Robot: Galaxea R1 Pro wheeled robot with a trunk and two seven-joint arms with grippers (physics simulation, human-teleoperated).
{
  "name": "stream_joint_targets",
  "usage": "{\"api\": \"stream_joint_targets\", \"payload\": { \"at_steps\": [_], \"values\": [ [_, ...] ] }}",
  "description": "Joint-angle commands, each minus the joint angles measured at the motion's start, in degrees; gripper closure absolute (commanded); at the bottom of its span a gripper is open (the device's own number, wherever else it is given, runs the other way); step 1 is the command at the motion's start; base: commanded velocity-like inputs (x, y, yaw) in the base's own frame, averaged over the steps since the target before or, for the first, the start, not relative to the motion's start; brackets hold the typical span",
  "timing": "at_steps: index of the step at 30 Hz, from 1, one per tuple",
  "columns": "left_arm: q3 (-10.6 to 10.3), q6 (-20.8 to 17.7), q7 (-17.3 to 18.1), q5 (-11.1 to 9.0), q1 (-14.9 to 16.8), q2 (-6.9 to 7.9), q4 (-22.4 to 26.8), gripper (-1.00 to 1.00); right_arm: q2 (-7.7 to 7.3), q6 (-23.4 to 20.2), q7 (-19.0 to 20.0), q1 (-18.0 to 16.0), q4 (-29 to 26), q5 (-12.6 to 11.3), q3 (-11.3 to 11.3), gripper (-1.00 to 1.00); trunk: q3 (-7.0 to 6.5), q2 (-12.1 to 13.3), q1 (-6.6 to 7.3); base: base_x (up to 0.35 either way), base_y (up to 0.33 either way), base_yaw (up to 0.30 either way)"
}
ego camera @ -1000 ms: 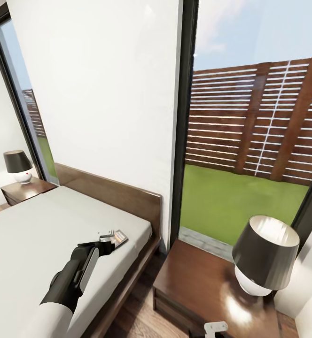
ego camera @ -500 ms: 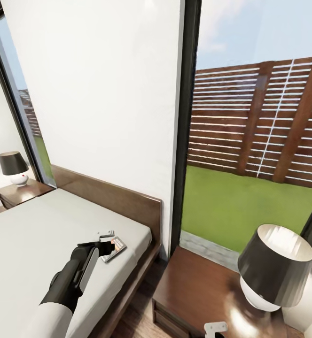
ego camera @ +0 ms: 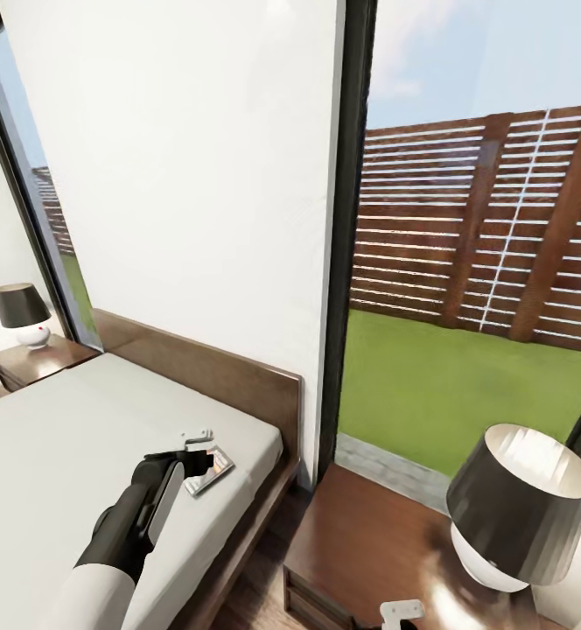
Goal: In the bedroom, move the book from the bed onto either nightstand, and place the two sandals side by side next to the bed.
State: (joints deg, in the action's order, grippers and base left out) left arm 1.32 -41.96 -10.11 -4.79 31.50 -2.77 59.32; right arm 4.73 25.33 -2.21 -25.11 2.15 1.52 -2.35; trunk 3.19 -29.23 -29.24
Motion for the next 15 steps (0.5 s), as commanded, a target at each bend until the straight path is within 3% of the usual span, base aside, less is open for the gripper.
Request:
{"api": "stream_joint_targets", "payload": {
  "at_steps": [1, 11, 15],
  "values": [
    [0.1, -0.2, -0.3, -0.5, 0.0, -0.04, 0.0, -1.00, 0.01, 0.3, -0.2, -0.1, 0.2, 0.2, -0.2, -1.00, 0.12, -0.1, -0.05, 0.266, 0.000, 0.000],
    [0.1, -0.2, -0.4, -0.5, 0.0, -0.04, -0.2, -1.00, 0.01, 0.5, -0.3, -0.1, 0.2, 0.1, -0.2, -1.00, 0.12, -0.1, -0.05, 0.312, 0.000, 0.000],
    [0.1, -0.2, -0.4, -0.5, 0.0, -0.04, -0.2, -1.00, 0.01, 0.7, -0.5, -0.1, 0.2, 0.1, -0.2, -1.00, 0.12, -0.1, -0.05, 0.093, 0.000, 0.000]
  ]
}}
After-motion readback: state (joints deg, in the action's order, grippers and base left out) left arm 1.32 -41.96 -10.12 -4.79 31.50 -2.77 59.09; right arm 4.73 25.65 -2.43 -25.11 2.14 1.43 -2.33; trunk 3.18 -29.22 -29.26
